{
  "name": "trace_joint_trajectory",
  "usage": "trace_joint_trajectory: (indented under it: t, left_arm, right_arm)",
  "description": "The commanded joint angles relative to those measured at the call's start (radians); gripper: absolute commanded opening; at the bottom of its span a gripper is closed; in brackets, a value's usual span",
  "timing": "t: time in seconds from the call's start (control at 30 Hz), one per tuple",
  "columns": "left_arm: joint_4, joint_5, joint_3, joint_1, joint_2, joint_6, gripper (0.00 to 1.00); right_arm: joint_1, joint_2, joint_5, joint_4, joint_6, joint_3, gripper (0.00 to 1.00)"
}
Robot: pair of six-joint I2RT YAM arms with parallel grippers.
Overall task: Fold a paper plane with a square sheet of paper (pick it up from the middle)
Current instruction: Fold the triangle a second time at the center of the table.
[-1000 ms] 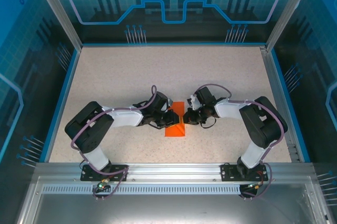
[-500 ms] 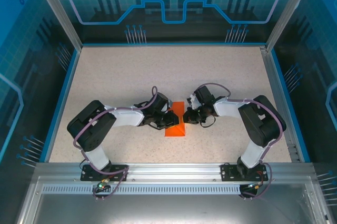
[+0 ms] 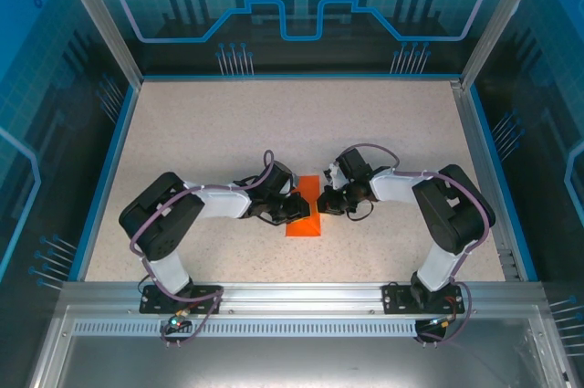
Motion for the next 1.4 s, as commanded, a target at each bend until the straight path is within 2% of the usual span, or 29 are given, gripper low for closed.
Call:
trace_joint_trajectory:
  t: [0.0,0.53,0.7,0.87,0.97,1.37]
  left_arm:
    - [-0.031,0.015,0.023,0.004,0.018,0.014,0.16]
    - [-0.056,-0.001,0.021,0.005,0.028,0.004,0.16]
    - [-0.078,-0.014,0.015,0.005,0.033,-0.006,0.14]
    - [-0.09,-0.028,0.007,0.004,0.033,-0.019,0.14]
    - [-0.094,-0.028,0.008,0.004,0.036,-0.021,0.14]
    - [-0.098,-0.043,0.008,0.003,0.043,-0.045,0.14]
  right_arm:
    - [-0.007,0.01,0.02,-0.035,-0.012,0.018,0.06]
    - [-0.008,0.01,0.021,-0.042,-0.01,0.022,0.08]
    - [-0.007,-0.025,0.021,-0.059,-0.004,0.031,0.13]
    - [-0.007,-0.118,0.046,-0.085,0.008,0.031,0.2]
    - [-0.003,-0.166,0.061,-0.106,0.01,0.025,0.22]
    - [0.158,-0.246,0.088,-0.133,0.08,-0.051,0.15]
